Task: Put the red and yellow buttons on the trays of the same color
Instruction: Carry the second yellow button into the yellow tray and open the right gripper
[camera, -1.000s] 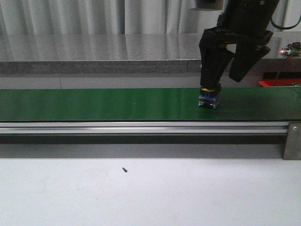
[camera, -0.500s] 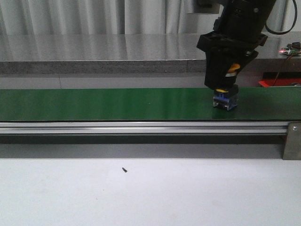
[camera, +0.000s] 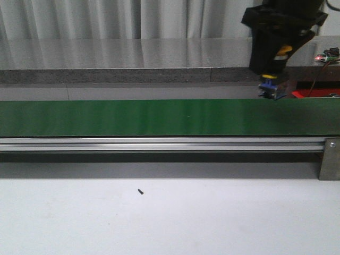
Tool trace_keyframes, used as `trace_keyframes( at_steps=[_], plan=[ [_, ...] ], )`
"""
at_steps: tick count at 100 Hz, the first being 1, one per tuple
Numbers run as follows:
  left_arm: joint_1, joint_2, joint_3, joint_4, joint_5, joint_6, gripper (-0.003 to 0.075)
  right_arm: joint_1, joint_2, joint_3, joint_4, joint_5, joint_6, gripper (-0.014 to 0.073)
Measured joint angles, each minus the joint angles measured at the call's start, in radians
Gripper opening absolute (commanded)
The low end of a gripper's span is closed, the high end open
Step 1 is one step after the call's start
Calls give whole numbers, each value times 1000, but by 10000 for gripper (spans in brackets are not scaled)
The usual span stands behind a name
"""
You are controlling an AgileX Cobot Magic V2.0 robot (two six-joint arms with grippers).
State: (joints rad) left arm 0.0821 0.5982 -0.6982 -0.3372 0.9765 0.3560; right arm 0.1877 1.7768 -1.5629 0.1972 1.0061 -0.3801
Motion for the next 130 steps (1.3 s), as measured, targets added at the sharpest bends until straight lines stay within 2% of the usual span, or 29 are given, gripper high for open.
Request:
trace_keyframes(
  at_steps=[41, 81, 102, 130],
  plan=[
    [0, 0, 0, 0, 0, 0, -20, -334, -95, 87, 21, 11, 33, 90],
    [0, 0, 0, 0, 0, 0, -20, -626, -95, 195, 29, -85, 41, 90],
    [0, 0, 0, 0, 0, 0, -20, -712, -95, 244, 46, -173, 41, 90],
    [0, 0, 0, 0, 0, 0, -20, -728, -95, 387, 90, -363, 41, 90]
  ],
)
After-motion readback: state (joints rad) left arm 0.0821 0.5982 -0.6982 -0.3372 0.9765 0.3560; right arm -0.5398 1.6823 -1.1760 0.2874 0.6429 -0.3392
